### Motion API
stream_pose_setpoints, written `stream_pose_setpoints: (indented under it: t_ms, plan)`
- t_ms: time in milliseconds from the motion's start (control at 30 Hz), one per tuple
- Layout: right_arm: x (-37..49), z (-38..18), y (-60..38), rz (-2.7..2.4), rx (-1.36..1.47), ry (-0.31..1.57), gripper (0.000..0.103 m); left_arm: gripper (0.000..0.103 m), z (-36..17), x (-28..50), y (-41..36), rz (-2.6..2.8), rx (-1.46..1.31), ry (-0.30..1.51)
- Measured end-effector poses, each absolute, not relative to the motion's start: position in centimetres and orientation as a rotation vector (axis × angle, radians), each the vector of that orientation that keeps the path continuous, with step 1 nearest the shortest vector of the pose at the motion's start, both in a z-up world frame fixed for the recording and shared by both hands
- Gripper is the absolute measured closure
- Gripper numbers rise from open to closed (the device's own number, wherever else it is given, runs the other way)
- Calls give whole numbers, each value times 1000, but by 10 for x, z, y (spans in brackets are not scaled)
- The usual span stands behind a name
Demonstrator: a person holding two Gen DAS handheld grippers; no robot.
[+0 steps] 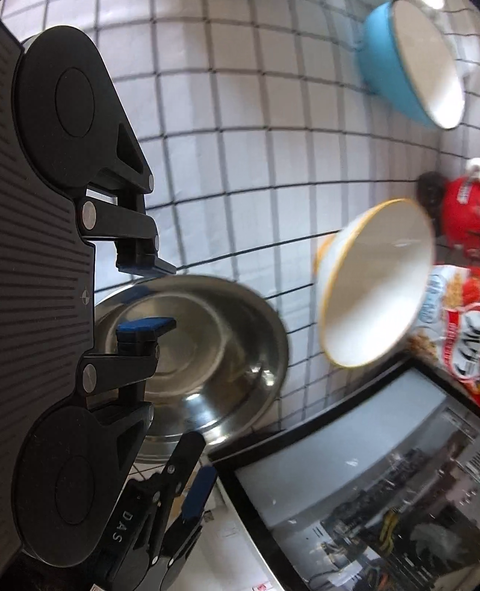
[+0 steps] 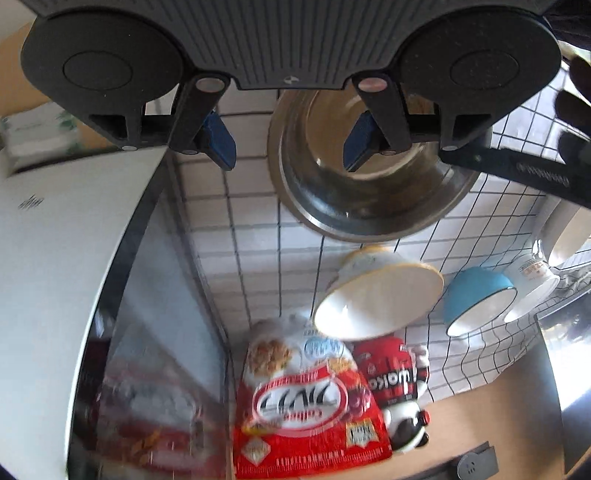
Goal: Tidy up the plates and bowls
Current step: 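Move the right gripper to the steel bowl and grasp its rim, then lift the steel bowl and carry it toward the stacked white bowl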
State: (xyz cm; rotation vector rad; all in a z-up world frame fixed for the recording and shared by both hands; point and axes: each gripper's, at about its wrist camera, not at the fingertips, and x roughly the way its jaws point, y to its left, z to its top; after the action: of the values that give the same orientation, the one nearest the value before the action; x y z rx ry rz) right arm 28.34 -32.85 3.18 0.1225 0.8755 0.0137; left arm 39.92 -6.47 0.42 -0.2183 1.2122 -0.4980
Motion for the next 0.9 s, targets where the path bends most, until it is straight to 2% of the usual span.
stream_pose_setpoints:
  t_ms: [200, 300, 367, 433, 467, 533, 900]
  plan:
    - [296, 7, -333, 41, 173, 959, 40, 74, -13, 394, -76, -489, -245, 1249]
    - [302, 0, -334, 62, 196, 994, 47, 73, -13, 392, -78, -485, -252, 1240]
    - [303, -2, -333, 85, 201, 1014, 57, 72, -14, 392, -79, -483, -254, 1248]
    - [303, -2, -330, 102, 185, 1021, 60, 74, -14, 393, -80, -481, -252, 1260]
    - [304, -2, -328, 110, 172, 1025, 61, 78, -14, 393, -81, -475, -247, 1269]
    - [305, -2, -325, 112, 145, 1029, 62, 82, -12, 395, -82, -452, -234, 1283]
    - [314, 6, -318, 153, 110, 1045, 62, 85, -12, 391, -75, -406, -267, 1312]
